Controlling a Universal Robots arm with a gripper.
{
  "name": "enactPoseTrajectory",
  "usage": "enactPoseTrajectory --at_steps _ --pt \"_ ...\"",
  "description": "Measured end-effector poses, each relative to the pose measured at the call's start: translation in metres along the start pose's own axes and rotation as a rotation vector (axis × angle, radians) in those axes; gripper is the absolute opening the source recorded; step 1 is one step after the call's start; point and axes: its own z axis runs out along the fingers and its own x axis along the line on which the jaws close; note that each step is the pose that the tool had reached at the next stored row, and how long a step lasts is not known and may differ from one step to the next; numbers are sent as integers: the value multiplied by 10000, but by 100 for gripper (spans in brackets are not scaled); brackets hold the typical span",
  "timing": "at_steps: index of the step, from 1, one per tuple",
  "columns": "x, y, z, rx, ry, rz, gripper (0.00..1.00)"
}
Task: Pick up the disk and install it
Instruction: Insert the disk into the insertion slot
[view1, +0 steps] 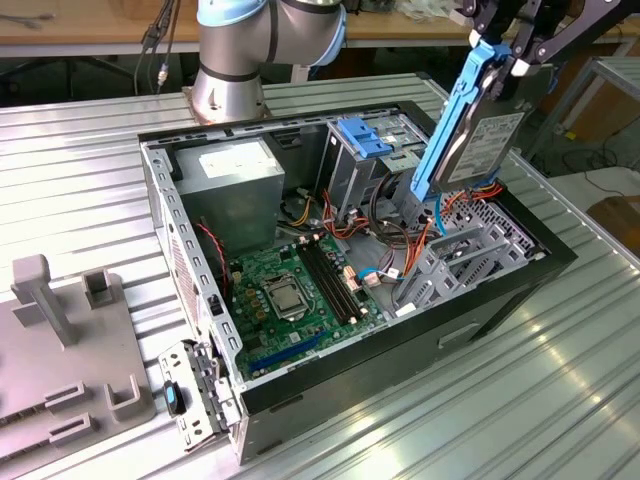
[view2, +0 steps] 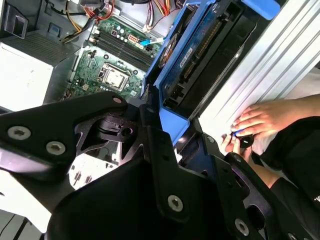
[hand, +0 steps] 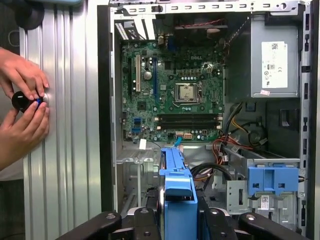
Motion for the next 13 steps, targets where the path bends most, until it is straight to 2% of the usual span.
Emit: enactPoseTrajectory --at_steps 9,13 --pt "69 -76 13 -1 0 30 37" --pt "100 -167 30 -3 -1 64 37"
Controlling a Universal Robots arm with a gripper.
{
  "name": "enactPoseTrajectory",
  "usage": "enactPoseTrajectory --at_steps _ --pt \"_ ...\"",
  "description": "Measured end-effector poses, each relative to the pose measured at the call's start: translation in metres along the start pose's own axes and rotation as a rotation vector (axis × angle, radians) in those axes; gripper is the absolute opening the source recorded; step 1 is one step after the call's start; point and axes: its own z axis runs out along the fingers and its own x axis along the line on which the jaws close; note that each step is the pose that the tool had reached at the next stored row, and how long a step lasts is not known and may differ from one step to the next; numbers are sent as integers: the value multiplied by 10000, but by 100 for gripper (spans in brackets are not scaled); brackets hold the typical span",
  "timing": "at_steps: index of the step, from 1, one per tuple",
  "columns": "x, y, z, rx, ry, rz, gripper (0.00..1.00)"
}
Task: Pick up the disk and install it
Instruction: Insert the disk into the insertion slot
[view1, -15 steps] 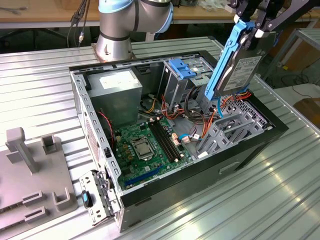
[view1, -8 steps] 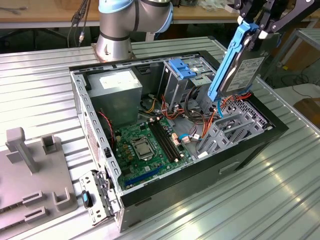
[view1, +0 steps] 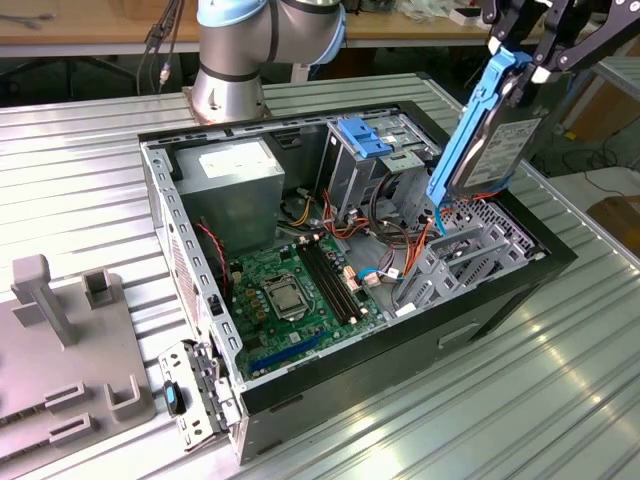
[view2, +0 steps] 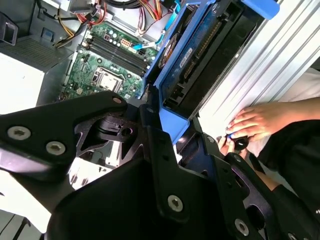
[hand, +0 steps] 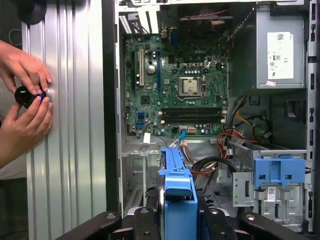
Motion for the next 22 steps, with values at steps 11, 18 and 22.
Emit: enactPoseTrajectory --at_steps 11,18,22 --pt "126 -133 102 -8 -472 47 37" --pt "230 -137 161 189 -493 74 37" --pt "243 -149 226 110 -506 105 37"
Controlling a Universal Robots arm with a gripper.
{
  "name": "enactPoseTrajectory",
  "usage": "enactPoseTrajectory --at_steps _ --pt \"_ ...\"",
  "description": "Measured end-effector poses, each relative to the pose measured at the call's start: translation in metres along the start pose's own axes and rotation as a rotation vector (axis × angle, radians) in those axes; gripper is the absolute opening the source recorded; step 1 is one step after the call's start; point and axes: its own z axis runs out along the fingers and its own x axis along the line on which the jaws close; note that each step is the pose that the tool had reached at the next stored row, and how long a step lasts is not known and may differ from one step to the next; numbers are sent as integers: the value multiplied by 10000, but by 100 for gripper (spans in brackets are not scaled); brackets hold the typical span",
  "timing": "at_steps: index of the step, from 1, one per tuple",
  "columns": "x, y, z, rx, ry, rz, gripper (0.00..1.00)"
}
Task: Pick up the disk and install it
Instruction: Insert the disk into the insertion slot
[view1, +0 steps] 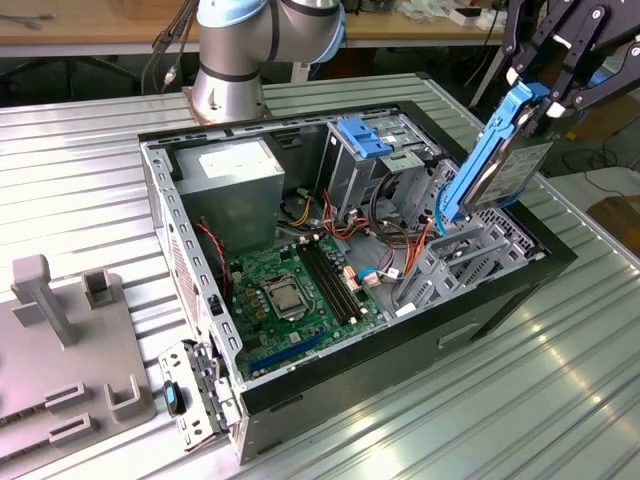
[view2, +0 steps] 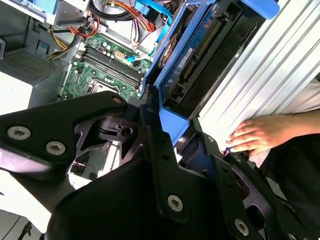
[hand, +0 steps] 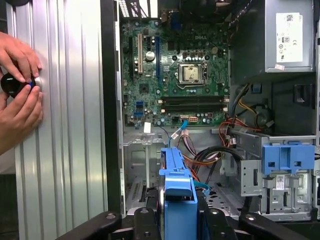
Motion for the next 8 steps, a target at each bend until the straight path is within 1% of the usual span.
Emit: enactPoseTrajectory --at_steps 2,5,8 --pt "24 -25 21 -4 1 11 37" --pt "64 -25 43 -5 -1 4 37" --pt "70 -25 99 -6 -4 2 37"
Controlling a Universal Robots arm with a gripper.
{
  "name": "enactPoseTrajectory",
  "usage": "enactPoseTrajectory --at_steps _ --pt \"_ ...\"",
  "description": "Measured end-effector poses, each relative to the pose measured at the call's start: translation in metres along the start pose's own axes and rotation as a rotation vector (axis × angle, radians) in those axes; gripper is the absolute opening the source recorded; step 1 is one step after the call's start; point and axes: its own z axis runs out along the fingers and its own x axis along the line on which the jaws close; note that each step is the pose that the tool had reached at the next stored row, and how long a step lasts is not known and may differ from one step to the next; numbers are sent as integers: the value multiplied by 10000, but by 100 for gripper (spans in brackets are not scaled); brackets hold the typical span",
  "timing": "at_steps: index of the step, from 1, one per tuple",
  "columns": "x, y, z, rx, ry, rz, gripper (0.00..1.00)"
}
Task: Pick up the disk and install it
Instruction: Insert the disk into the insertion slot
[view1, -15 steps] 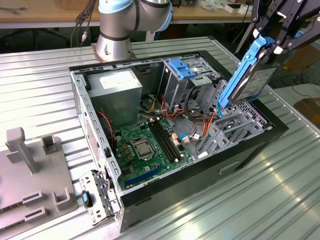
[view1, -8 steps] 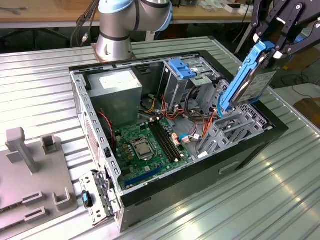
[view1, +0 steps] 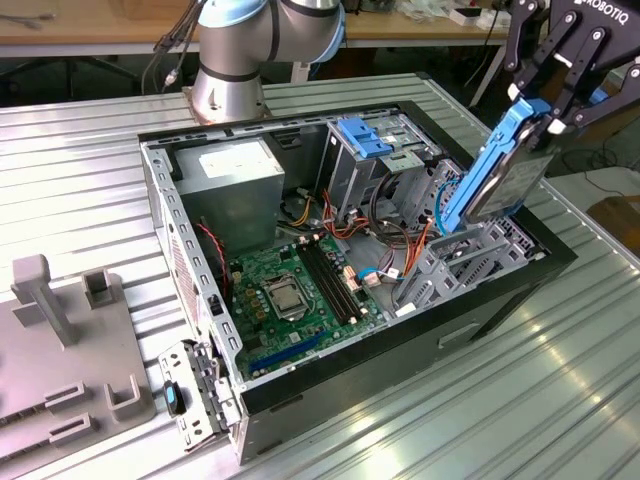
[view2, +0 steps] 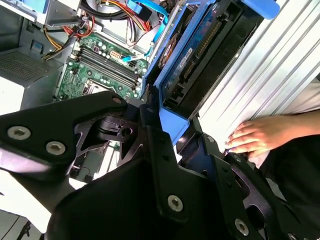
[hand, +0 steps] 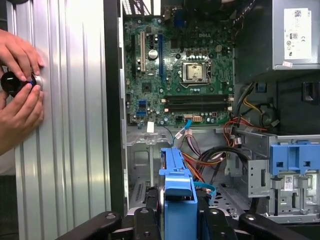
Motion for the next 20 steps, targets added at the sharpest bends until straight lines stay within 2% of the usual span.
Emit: enactPoseTrajectory --at_steps 1,7,10,20 --pt "0 -1 39 -3 -11 1 37" --pt "13 -17 157 -5 -67 2 37" --pt "57 -20 187 -6 -68 3 37" --pt "98 -18 266 -6 -66 4 37"
